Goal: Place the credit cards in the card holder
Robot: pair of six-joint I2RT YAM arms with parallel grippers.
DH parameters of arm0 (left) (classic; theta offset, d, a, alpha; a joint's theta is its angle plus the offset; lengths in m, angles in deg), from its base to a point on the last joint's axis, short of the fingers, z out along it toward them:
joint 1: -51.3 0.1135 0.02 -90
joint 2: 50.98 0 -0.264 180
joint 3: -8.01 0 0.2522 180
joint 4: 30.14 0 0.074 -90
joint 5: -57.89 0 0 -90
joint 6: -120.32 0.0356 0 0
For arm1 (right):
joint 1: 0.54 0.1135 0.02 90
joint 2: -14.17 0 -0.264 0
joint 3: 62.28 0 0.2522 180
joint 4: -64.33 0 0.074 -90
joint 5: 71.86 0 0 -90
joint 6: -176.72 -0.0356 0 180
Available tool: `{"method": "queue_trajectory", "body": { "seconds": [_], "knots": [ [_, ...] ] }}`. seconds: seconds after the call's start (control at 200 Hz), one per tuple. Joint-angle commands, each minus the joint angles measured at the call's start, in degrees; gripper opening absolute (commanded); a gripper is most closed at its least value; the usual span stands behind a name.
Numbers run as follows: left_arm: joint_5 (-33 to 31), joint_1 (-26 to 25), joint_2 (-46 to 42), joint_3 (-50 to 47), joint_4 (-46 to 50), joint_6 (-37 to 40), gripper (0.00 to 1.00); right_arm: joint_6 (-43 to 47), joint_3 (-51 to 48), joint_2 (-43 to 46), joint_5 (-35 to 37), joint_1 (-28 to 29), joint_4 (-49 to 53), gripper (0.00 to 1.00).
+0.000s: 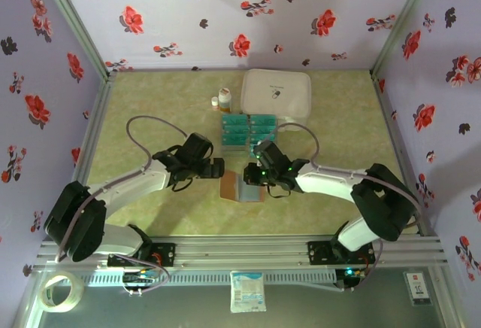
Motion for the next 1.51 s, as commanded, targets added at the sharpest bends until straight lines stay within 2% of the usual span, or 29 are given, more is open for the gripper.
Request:
{"method": "queue_trajectory", "body": {
  "seconds": [0.0, 0.485, 0.795, 1.37, 1.5],
  "knots": [
    [0.7, -0.9, -0.4, -0.8, -3.6, 0.7, 1.0, -1.2, 1.4, -1.2, -1.3, 1.0, -2.2, 0.1],
    [0.7, -3.1, 3.0, -2.3, -5.2, 0.3, 1.0, -1.3, 1.5, -5.0, -3.7, 3.6, -4.8, 0.07],
    [0.3, -3.4, 6.5, -4.0, -5.7, 0.7, 1.0, -0.3, -0.4, -3.9, -2.3, 3.3, -4.1, 0.06],
    [-3.9, -4.7, 9.5, -6.9, -7.2, -1.5, 1.0, -1.1, -2.8, -5.2, -1.3, 2.8, -2.9, 0.05],
    [-4.9, -4.8, 9.8, -7.7, -8.1, -2.0, 1.0, -1.2, -2.7, -5.8, -2.4, 2.8, -3.2, 0.08]
  ]
}}
